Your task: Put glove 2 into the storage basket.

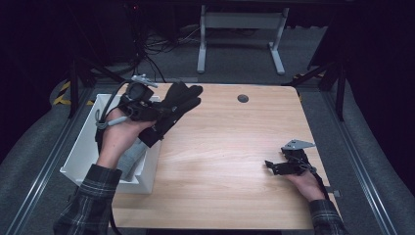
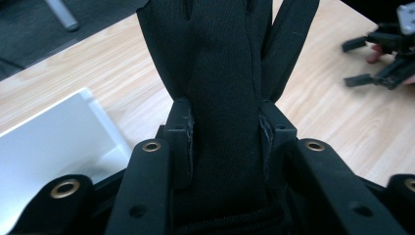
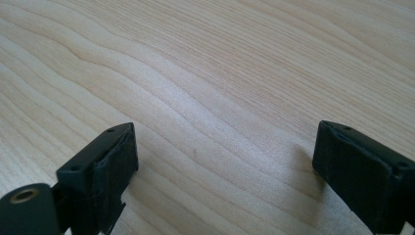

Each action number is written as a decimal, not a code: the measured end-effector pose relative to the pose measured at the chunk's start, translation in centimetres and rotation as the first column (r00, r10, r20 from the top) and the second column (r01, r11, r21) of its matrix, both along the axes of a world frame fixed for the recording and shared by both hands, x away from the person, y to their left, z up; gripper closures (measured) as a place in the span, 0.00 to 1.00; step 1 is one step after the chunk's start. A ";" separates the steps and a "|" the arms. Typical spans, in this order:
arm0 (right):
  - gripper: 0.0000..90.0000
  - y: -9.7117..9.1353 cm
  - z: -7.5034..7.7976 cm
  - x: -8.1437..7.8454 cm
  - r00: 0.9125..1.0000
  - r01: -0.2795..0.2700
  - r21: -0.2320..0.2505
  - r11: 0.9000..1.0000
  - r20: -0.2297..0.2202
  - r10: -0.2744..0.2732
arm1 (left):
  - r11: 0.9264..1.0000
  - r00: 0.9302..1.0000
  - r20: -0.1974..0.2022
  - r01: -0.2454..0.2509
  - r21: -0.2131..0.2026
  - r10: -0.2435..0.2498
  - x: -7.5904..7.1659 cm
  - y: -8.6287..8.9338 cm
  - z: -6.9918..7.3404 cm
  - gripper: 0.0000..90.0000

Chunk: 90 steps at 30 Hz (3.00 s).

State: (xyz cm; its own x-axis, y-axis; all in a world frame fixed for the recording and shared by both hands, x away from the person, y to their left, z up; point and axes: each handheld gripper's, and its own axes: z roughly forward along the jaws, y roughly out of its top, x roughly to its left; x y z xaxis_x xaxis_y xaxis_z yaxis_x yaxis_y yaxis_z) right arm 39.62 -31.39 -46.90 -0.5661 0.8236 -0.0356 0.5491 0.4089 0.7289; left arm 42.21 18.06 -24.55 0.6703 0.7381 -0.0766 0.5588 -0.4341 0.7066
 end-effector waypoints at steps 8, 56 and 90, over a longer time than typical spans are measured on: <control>0.11 0.0 0.0 0.0 1.000 0.002 0.000 1.000 0.001 -0.002 | 0.987 0.987 -0.017 -0.157 0.016 0.157 0.0 5.7 -1.4 0.72; 0.11 0.1 0.0 0.0 1.000 0.003 0.000 1.000 0.000 -0.003 | 0.925 0.915 -0.141 -0.366 0.101 0.378 1.8 9.4 -12.3 0.30; 0.11 0.1 0.0 -0.1 1.000 0.002 -0.001 1.000 -0.001 -0.002 | 0.996 0.999 -0.022 -0.049 -0.075 0.047 0.0 0.2 -6.1 0.23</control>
State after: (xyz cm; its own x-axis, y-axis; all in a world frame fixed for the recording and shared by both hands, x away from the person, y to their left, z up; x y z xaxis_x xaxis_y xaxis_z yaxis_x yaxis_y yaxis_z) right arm 39.54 -31.32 -46.89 -0.5643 0.8248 -0.0357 0.5505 0.4082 0.7283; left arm 42.19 18.25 -30.62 0.6320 0.7610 -0.1462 0.5919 -0.3522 0.7250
